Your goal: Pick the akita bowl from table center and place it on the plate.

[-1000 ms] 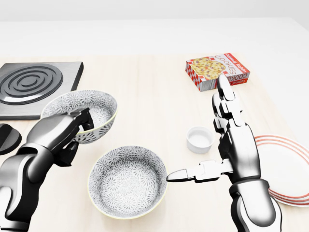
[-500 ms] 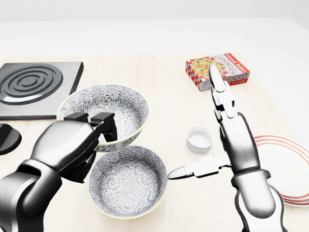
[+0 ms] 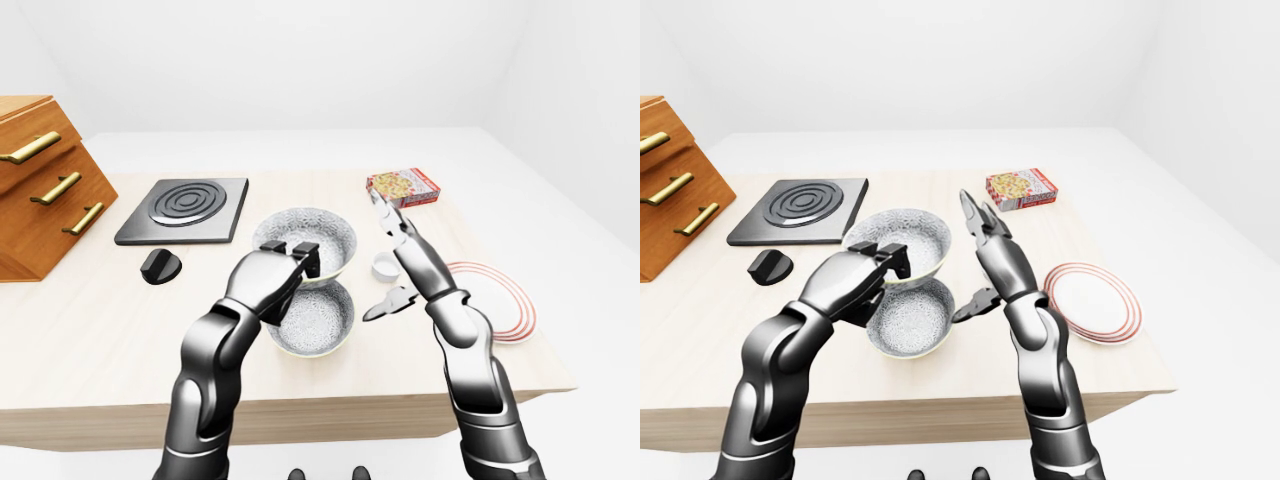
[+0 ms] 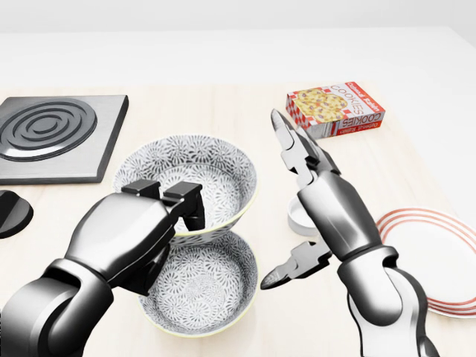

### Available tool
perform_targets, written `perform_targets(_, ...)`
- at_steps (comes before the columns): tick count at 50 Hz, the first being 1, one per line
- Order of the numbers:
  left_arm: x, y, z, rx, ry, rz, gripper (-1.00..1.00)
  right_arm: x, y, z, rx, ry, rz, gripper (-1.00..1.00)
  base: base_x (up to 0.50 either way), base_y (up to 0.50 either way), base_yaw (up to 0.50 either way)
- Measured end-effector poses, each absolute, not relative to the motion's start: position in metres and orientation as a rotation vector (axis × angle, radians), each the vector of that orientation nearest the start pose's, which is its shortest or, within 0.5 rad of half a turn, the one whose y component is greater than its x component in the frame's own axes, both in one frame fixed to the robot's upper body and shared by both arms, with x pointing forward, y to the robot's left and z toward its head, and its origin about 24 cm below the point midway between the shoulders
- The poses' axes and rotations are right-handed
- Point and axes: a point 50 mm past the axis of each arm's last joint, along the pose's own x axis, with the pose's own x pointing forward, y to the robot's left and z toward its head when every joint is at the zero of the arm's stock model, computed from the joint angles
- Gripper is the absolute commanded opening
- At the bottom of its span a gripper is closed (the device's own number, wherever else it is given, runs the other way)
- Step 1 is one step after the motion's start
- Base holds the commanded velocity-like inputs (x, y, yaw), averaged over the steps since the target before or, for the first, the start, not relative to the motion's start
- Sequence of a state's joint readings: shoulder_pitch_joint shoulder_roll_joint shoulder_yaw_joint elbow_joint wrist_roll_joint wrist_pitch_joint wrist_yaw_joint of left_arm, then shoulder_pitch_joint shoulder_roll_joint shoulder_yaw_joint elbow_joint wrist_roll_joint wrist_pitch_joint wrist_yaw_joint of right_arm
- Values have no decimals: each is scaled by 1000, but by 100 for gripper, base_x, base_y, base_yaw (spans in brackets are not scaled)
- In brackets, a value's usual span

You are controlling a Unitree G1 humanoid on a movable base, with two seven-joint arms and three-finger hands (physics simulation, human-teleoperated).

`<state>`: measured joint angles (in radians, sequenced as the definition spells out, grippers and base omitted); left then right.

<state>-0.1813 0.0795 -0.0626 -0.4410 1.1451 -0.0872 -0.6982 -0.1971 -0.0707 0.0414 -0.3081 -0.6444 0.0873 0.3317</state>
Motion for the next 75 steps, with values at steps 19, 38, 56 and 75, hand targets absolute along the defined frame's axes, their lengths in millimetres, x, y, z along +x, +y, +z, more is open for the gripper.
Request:
perform_targets(19,247,104,152,1346,-269,-410,-100,279,-107,142,-835,-290,281,100,0,0,0)
perform_targets(38,237,97,155,1334,-304,-414,-100,285,-105,138,-857,-266,271,-89,0,0,0)
perform_targets(56,228,92,162,1340,-341,-394,-100,283,-103,134,-886,-243,292,-100,0,0,0)
perform_targets(75,224,92,164,1354,-346,-377,-100,282,-103,134,-875,-249,291,-100,0,0,0)
